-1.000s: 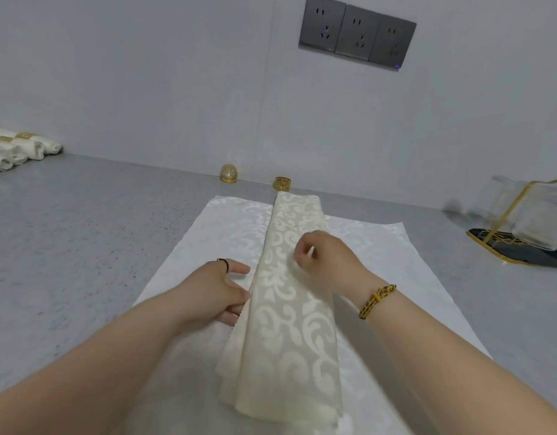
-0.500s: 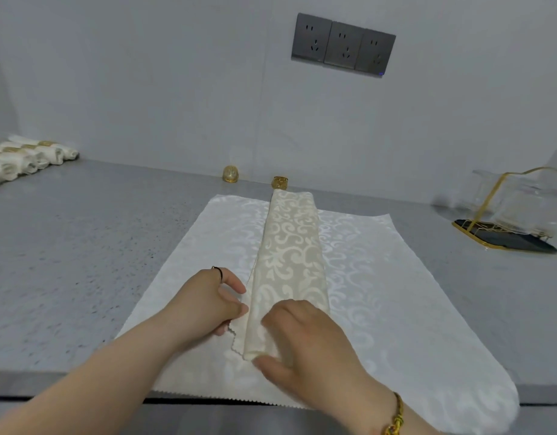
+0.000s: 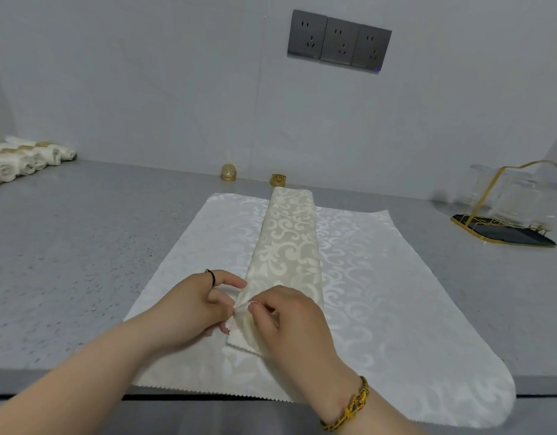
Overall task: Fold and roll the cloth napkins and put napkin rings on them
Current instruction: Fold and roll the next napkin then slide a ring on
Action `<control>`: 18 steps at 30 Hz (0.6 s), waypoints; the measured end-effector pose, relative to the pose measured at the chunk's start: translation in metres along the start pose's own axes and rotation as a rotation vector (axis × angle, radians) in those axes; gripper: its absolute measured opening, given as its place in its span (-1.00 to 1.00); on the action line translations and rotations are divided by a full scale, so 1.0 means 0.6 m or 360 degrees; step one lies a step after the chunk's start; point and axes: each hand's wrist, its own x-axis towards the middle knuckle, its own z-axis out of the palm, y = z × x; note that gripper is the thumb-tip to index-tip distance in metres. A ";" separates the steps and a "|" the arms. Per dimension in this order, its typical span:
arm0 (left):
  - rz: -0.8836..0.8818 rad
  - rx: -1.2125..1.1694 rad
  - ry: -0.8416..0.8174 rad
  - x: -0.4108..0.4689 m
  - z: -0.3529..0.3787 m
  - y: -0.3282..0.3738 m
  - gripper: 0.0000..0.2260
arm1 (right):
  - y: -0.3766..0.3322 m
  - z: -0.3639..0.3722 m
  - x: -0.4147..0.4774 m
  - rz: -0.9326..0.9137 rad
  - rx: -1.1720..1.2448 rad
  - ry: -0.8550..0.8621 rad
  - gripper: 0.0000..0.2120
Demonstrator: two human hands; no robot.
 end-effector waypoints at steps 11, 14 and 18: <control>0.0468 0.0509 0.0090 -0.014 -0.002 -0.031 -0.52 | -0.003 -0.008 -0.009 0.0106 0.0147 -0.0196 -0.79; 0.0777 0.1099 0.0284 -0.006 0.004 -0.028 -0.71 | -0.004 -0.018 -0.014 0.0012 0.0086 -0.0290 -0.74; 0.0883 0.1176 0.0394 0.003 0.002 -0.016 -0.74 | 0.014 -0.019 -0.017 -0.0272 -0.0369 -0.0314 -0.63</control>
